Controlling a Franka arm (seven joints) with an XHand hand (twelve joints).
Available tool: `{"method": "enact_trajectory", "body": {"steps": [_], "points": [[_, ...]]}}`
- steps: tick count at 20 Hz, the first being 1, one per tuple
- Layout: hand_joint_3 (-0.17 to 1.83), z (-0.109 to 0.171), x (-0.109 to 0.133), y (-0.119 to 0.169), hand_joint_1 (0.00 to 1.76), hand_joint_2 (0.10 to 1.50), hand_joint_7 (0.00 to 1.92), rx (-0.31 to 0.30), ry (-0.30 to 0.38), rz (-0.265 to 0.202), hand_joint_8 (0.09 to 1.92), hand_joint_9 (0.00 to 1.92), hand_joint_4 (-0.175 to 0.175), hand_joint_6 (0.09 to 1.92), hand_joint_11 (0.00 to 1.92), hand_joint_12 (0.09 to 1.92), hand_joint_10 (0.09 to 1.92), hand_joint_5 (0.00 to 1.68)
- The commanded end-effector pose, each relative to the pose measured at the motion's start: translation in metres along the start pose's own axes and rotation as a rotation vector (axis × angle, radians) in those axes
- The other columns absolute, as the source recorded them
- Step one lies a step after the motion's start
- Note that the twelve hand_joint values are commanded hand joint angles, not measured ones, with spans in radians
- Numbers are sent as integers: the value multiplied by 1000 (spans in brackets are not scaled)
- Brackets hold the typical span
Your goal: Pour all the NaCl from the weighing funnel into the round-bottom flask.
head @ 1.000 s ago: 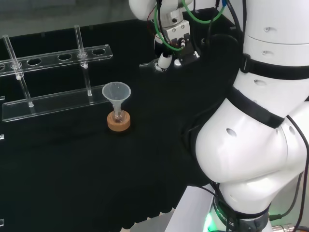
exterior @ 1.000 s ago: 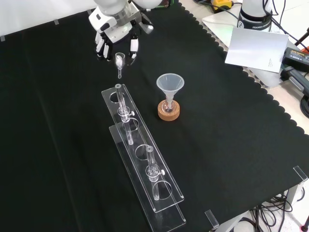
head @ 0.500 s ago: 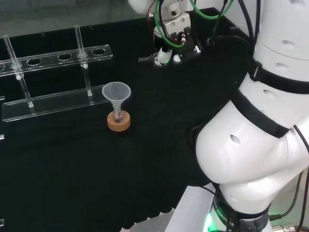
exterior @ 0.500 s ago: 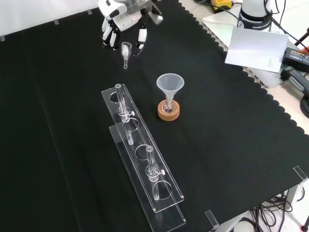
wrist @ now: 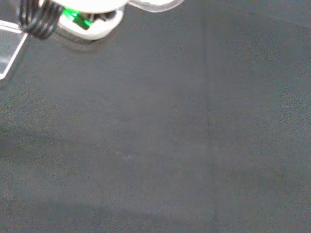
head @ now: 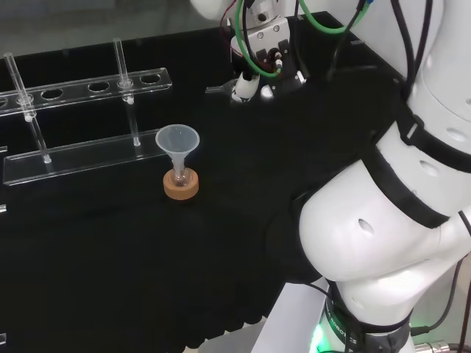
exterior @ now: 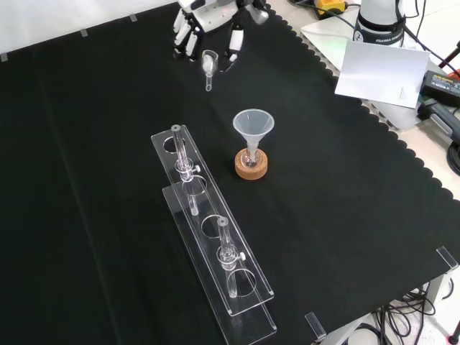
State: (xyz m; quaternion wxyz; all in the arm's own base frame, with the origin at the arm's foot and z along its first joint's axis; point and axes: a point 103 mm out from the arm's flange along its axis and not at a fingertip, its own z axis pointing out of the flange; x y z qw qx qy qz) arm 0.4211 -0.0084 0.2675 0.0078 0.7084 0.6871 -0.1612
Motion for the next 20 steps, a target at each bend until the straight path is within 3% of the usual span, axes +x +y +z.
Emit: {"method": "enact_trajectory", "body": {"steps": [1,11,20], "points": [[722,-6,29,-39,1092,675,633,7,-35,-15,652,997,175,903,859,1024,334,1161],[721,-9,57,-62,1093,675,630,23,-139,-55,651,1000,175,901,864,1020,330,1161],[719,-2,72,-56,1093,675,623,86,-199,-50,650,1001,175,897,865,1015,324,1163]]}}
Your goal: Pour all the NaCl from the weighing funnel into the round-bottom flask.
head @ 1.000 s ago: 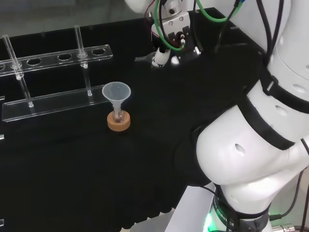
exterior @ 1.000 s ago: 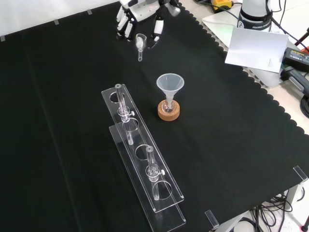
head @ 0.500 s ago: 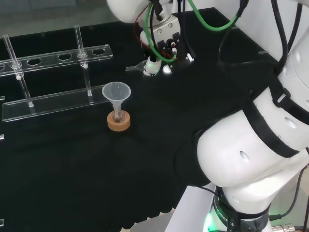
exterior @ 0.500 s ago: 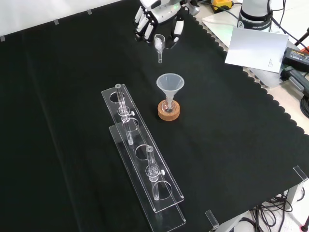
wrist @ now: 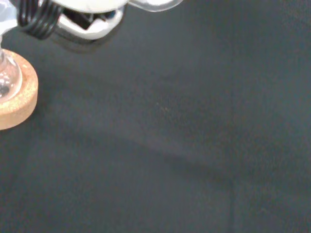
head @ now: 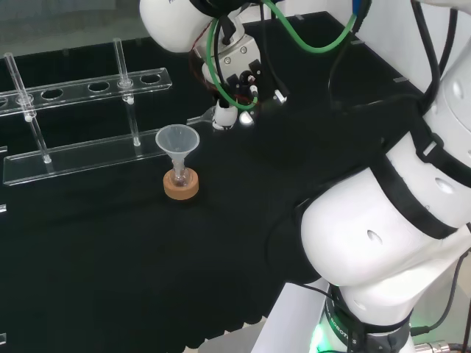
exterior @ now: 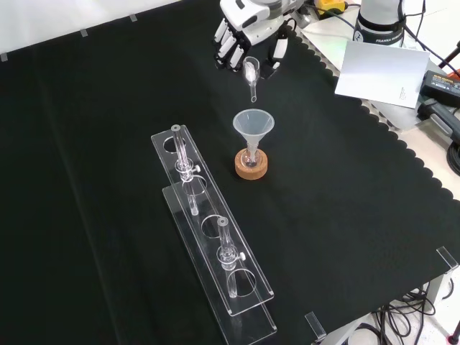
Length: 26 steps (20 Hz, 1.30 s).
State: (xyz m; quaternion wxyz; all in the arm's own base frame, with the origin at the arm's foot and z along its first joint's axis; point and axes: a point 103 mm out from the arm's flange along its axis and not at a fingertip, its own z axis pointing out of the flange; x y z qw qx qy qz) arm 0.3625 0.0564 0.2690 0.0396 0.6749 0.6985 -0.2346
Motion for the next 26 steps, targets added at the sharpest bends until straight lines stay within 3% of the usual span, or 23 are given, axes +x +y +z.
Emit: {"method": "enact_trajectory", "body": {"steps": [1,11,26], "points": [[719,-1,11,9,1093,675,622,45,-49,2,650,1001,175,896,865,1014,324,1164],[717,-7,18,19,1094,674,609,93,-121,24,648,996,175,889,864,1011,316,1167],[714,-10,25,22,1095,673,599,124,-207,18,650,993,175,878,863,1008,308,1172]]}}
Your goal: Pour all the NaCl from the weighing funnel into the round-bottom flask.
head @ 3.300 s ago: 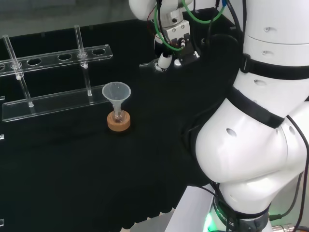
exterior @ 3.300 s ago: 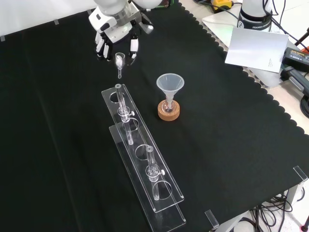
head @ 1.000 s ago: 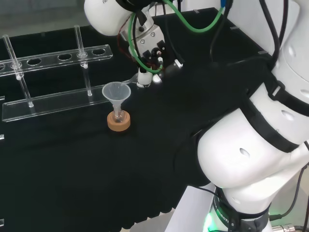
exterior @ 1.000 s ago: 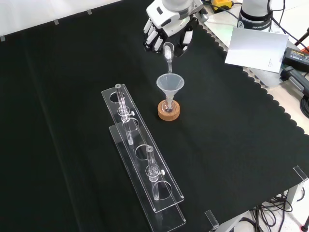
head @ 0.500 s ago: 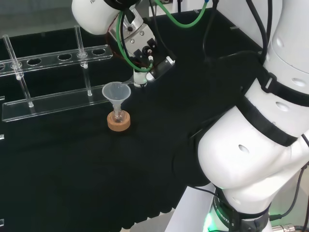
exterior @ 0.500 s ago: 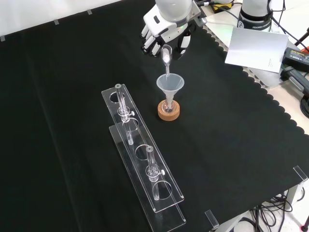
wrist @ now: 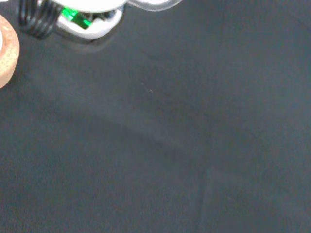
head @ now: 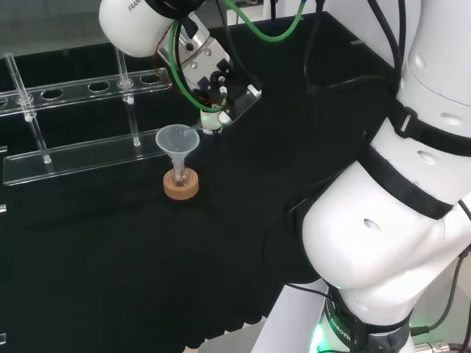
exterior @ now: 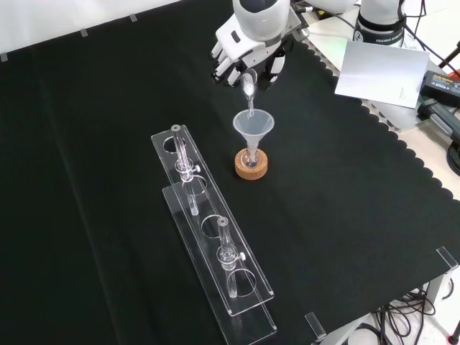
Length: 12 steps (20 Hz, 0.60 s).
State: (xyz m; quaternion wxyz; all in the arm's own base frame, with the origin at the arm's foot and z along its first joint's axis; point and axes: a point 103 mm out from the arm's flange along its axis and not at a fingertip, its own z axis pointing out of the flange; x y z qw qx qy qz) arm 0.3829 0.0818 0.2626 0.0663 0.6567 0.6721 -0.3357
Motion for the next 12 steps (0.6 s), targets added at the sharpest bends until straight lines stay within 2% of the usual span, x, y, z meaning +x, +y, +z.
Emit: {"method": "enact_trajectory", "body": {"steps": [1,7,12], "points": [[713,-2,1,2,1095,673,598,10,-31,7,650,993,175,878,862,1008,308,1173],[712,-8,-2,1,1096,672,596,15,-78,20,651,992,175,873,862,1008,305,1175],[711,-10,-2,0,1097,672,595,6,-77,18,652,992,175,870,862,1008,304,1177]]}}
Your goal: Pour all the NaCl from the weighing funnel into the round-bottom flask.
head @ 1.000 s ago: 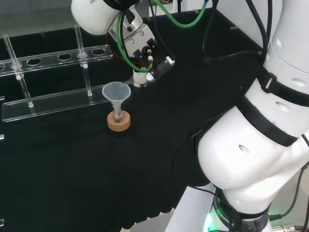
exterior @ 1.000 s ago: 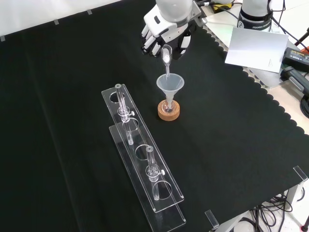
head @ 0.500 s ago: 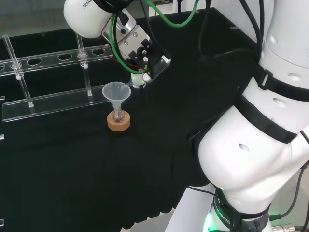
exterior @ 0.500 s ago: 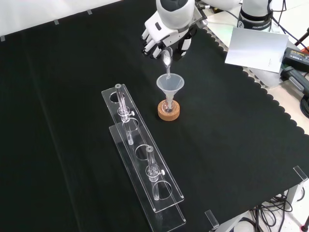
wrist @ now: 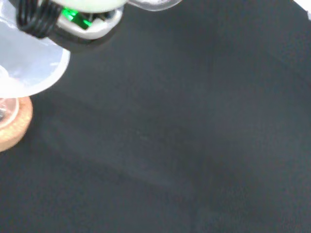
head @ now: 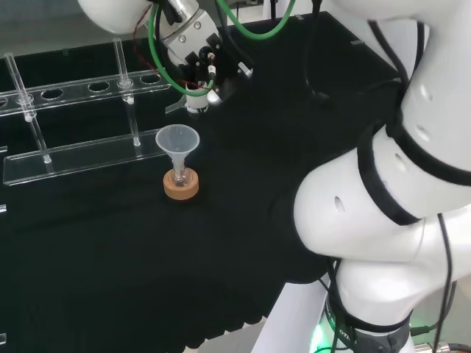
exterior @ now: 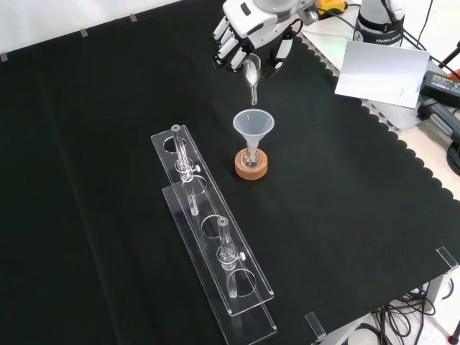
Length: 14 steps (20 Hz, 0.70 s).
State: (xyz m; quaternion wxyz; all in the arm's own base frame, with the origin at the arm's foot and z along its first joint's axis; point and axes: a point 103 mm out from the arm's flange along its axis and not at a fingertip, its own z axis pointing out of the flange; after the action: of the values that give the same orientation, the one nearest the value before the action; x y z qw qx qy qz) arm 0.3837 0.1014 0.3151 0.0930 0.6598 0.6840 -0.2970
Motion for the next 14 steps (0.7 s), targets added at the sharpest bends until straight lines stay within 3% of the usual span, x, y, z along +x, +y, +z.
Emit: {"method": "enact_trajectory", "body": {"steps": [1,4,10,14], "points": [[711,42,9,16,1097,672,594,95,-96,2,652,992,175,869,862,1008,304,1177],[710,40,13,16,1097,672,593,87,-90,-5,652,992,175,866,862,1008,303,1178],[709,31,23,18,1098,671,592,83,-144,-10,653,993,175,862,862,1007,301,1181],[708,28,28,18,1098,671,592,81,-217,-13,654,993,175,859,862,1007,300,1182]]}}
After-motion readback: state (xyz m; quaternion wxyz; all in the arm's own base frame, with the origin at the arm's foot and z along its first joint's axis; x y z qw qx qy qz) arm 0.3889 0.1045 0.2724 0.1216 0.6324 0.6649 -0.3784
